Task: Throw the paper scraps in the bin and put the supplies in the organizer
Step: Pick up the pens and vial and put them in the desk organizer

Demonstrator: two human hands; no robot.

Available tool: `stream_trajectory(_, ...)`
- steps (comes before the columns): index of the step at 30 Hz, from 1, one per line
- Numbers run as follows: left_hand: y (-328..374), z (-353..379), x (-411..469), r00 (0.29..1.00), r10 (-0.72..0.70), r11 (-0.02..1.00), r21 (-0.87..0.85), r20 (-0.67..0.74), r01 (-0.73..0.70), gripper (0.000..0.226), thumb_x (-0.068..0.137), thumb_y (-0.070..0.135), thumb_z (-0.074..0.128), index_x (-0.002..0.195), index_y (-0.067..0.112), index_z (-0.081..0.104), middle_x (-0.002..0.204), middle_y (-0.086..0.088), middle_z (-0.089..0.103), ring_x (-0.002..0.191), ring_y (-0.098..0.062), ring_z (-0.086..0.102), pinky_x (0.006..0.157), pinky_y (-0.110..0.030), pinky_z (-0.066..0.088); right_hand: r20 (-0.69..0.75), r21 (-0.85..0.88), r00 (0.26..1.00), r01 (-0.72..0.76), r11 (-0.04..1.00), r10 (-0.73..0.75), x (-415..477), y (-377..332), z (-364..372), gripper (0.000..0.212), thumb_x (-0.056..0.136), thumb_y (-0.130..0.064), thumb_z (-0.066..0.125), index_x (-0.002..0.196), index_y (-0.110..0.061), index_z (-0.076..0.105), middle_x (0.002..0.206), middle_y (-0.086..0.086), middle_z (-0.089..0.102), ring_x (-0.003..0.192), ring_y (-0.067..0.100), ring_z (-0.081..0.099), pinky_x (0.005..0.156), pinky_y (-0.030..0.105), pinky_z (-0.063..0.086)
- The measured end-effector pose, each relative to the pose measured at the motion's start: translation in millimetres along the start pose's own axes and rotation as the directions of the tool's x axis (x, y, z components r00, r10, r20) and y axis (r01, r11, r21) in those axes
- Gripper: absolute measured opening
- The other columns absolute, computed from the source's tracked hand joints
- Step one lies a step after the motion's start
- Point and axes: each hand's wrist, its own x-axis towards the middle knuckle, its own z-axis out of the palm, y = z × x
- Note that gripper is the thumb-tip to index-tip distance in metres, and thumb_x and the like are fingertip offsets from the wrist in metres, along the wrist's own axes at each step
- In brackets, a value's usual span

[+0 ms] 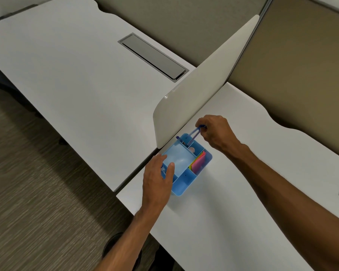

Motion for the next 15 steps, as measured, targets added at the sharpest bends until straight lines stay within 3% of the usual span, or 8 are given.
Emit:
stream_trajectory(3, -3, -1, 1, 1.0, 0.001, 1.0, 0.007, 0.018, -0.001, 0.051, 0.089, 0.051, 0.051, 0.135, 0.028, 0.048, 0.135, 0.003, 0.049, 0.109, 0.0, 0.053, 0.062, 0.004, 0.043, 0.039, -0.057, 0.999, 0.036, 0.998, -0.033, 7, 0, 12, 0.015, 0.089, -0.003, 0.07, 0.103, -0.007, 0.075, 0.1, 0.011, 0.07, 0.086, 0.022, 0.064, 0.073, 0.027, 0.052)
stream_trajectory(5, -4, 0, 2, 1.0, 0.006, 1.0, 0.018, 0.024, -0.006, 0.053, 0.09, 0.051, 0.05, 0.137, 0.027, 0.046, 0.138, 0.002, 0.049, 0.115, -0.005, 0.05, 0.064, 0.005, 0.042, 0.068, -0.08, 0.997, 0.039, 0.996, -0.034, 9, -1, 21, 0.016, 0.088, -0.002, 0.071, 0.102, -0.007, 0.076, 0.099, 0.01, 0.069, 0.086, 0.022, 0.065, 0.074, 0.03, 0.056)
stream_trajectory(10, -7, 1, 5, 0.999, 0.035, 0.996, 0.085, 0.022, -0.036, 0.058, 0.09, 0.053, 0.048, 0.141, 0.026, 0.043, 0.143, 0.001, 0.046, 0.123, -0.004, 0.042, 0.067, 0.01, 0.037, 0.116, -0.106, 0.993, 0.019, 0.994, -0.007, 9, -1, 36, 0.012, 0.089, -0.001, 0.068, 0.098, -0.007, 0.075, 0.095, 0.01, 0.071, 0.082, 0.022, 0.065, 0.077, 0.037, 0.06)
stream_trajectory(15, -11, 1, 7, 0.999, 0.024, 0.989, 0.142, 0.027, -0.028, 0.055, 0.094, 0.051, 0.05, 0.142, 0.027, 0.04, 0.144, 0.0, 0.045, 0.132, -0.013, 0.046, 0.074, -0.001, 0.044, 0.125, -0.1, 0.992, -0.02, 0.995, 0.033, 6, 0, 45, 0.01, 0.091, -0.003, 0.065, 0.096, -0.007, 0.073, 0.093, 0.01, 0.072, 0.081, 0.022, 0.065, 0.075, 0.036, 0.059)
